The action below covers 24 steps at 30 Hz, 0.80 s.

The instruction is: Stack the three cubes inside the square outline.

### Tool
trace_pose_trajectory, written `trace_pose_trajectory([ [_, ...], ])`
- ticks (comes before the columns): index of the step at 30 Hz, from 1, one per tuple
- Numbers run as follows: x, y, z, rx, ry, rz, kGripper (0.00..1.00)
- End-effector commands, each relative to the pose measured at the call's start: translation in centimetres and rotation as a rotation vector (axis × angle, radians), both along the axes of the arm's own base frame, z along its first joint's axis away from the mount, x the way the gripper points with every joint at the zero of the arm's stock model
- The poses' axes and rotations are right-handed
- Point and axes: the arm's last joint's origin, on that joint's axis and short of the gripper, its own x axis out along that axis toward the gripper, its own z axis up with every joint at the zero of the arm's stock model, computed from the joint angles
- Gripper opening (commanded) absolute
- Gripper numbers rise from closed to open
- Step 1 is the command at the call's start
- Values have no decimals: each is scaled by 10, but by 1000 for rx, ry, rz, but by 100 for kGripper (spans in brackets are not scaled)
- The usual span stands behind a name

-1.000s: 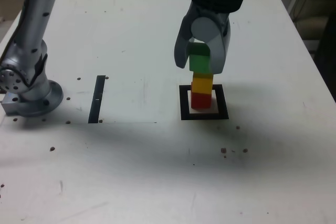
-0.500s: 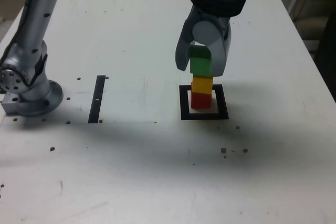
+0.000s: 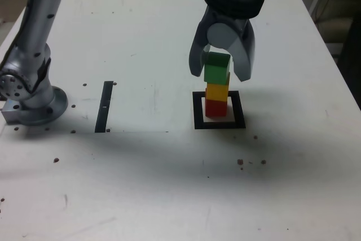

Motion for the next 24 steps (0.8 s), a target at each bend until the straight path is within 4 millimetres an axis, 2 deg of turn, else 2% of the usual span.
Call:
trace_pose_trajectory([
  [1,-3,1,5,1,-6,-1,100],
  [9,-28,4,31,30,-55,-4,100],
  [19,-84,11,54,90,-75,-16,100],
  [24,-113,13,53,102,-54,-4,100],
])
